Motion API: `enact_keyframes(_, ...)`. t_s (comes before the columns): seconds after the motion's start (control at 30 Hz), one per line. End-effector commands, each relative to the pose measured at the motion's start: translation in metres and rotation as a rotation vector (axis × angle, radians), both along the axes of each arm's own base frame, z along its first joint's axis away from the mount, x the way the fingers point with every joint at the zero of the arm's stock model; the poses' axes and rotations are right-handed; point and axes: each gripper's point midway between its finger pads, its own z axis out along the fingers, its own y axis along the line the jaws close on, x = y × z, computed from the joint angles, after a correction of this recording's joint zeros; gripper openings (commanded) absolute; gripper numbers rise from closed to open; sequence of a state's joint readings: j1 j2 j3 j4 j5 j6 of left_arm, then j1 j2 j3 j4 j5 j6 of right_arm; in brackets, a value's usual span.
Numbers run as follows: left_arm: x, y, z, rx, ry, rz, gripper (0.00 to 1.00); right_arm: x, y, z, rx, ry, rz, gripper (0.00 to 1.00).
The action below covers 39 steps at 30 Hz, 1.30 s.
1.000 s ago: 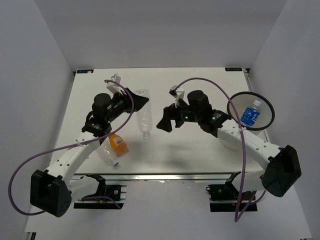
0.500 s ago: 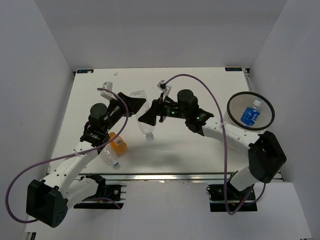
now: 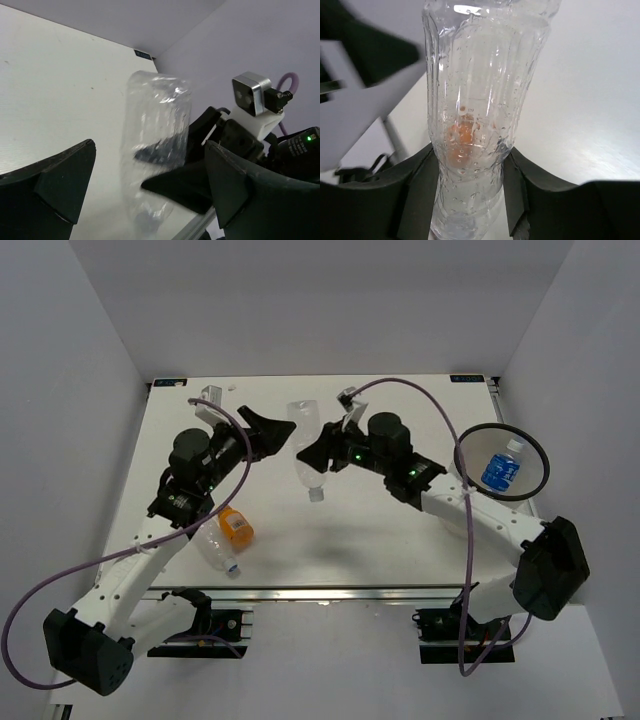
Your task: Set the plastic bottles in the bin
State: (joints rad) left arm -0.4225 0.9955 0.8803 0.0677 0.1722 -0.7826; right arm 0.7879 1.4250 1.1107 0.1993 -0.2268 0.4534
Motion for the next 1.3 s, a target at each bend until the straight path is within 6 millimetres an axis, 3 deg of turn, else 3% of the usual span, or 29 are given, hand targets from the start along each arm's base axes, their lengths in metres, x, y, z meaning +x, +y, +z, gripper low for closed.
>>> enact_keyframes(0.0,-0.009,0.024,0.002,0.107,0.064,0.092,0.98,0.053,-0.07,0.028,-0.044,-0.087,-0.271,0.24)
enact_keyframes(0.07,-0.007,0.044,0.002,0.134,0.076,0.197,0.98,0.062,-0.107,0.049,-0.046,-0.131,-0.357,0.24)
enact_keyframes(0.1,-0.012,0.052,-0.003,0.144,0.091,0.228,0.98,0.08,-0.142,0.057,-0.076,-0.176,-0.459,0.24)
enact_keyframes(0.13,-0.013,0.059,-0.02,0.163,0.127,0.258,0.98,0.082,-0.165,0.074,-0.081,-0.212,-0.527,0.25)
enact_keyframes(0.17,-0.012,0.068,-0.03,0.172,0.148,0.312,0.98,0.083,-0.189,0.069,-0.145,-0.188,-0.597,0.25)
enact_keyframes(0.2,-0.014,0.073,-0.044,0.185,0.189,0.333,0.98,0.092,-0.224,0.088,-0.198,-0.247,-0.715,0.26)
enact_keyframes(0.27,-0.014,0.081,-0.077,0.234,0.277,0.378,0.98,0.083,-0.263,0.109,-0.259,-0.289,-0.843,0.28)
enact_keyframes(0.3,-0.015,0.09,-0.095,0.266,0.341,0.421,0.98,0.082,-0.297,0.111,-0.32,-0.285,-0.979,0.31)
enact_keyframes(0.33,-0.014,0.092,-0.113,0.298,0.394,0.44,0.98,0.073,-0.317,0.119,-0.36,-0.323,-1.04,0.33)
enact_keyframes(0.4,-0.017,0.099,-0.137,0.344,0.467,0.469,0.98,0.066,-0.358,0.119,-0.427,-0.322,-1.196,0.33)
enact_keyframes(0.5,-0.019,0.101,-0.159,0.38,0.527,0.478,0.98,0.054,-0.388,0.12,-0.476,-0.328,-1.293,0.33)
enact_keyframes(0.77,-0.025,0.118,-0.169,0.428,0.557,0.551,0.98,0.046,-0.438,0.095,-0.713,-0.346,-1.502,0.45)
enact_keyframes(0.9,-0.029,0.121,-0.179,0.432,0.583,0.567,0.98,0.049,-0.436,0.075,-0.713,-0.262,-1.487,0.48)
enact_keyframes(1.0,-0.031,0.125,-0.182,0.45,0.6,0.582,0.98,0.043,-0.438,0.063,-0.697,-0.211,-1.508,0.65)
enact_keyframes(1.03,-0.031,0.126,-0.181,0.452,0.602,0.586,0.98,0.042,-0.437,0.062,-0.688,-0.204,-1.512,0.79)
enact_keyframes(1.1,-0.032,0.129,-0.183,0.461,0.612,0.603,0.98,0.039,-0.435,0.063,-0.675,-0.204,-1.491,0.89)
enact_keyframes(1.27,-0.034,0.133,-0.19,0.48,0.648,0.628,0.98,0.039,-0.418,0.068,-0.575,-0.191,-1.413,0.89)
